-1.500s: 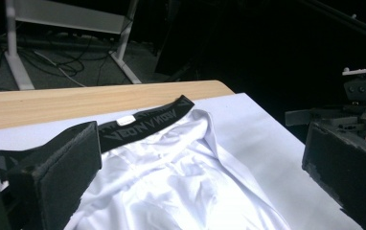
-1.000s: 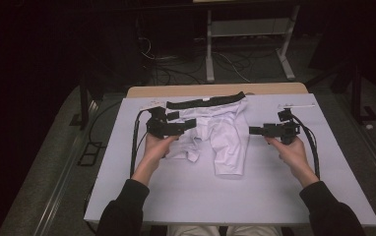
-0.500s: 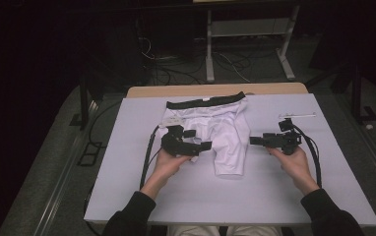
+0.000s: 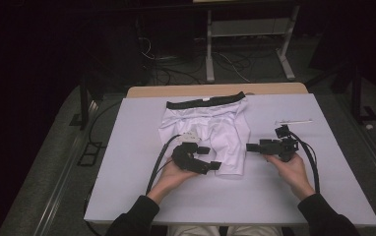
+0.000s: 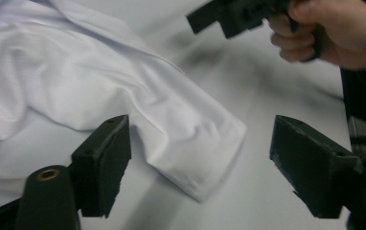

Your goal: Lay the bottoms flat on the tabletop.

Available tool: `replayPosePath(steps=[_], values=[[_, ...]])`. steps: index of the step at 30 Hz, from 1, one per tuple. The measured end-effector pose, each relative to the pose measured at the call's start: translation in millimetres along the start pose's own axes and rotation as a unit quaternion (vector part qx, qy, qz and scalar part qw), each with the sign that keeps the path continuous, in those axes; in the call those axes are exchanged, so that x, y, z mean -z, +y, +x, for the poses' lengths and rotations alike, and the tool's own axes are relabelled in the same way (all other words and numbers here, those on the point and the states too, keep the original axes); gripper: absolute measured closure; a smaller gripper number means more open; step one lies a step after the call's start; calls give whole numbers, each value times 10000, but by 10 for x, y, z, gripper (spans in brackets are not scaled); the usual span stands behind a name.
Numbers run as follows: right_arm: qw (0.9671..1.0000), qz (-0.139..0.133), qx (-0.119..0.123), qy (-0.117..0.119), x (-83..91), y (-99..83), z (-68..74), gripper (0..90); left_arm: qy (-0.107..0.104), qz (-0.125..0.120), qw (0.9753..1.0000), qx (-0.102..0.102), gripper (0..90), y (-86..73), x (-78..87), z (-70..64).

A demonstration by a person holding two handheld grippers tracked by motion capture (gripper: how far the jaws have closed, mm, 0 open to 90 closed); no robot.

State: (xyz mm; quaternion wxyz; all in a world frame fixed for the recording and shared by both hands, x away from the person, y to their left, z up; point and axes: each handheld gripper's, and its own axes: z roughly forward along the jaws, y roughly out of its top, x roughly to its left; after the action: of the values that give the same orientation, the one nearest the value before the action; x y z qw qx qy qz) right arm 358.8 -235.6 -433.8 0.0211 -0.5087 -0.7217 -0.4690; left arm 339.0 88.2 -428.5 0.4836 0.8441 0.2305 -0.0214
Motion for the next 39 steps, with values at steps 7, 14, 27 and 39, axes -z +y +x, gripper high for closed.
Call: replayPosePath(steps=[7, 14, 27, 39], values=[[10000, 46, -9, 1, -24, -42, 38, 143, 15, 557, 9955, -761, 396, -65, -196, -96], [9999, -58, -100, 3, 52, -76, 35, 143, 360, 961, 9871, -1228, 547, -117, -323, -105], [9996, -111, -254, -11, 103, -82, -17, 146, 637, 847, 9901, -916, 864, -50, -279, 5], [9995, 176, -247, 72, -4, -109, 42, 176, 1334, 224, 9908, 18, 863, -97, 215, 398]])
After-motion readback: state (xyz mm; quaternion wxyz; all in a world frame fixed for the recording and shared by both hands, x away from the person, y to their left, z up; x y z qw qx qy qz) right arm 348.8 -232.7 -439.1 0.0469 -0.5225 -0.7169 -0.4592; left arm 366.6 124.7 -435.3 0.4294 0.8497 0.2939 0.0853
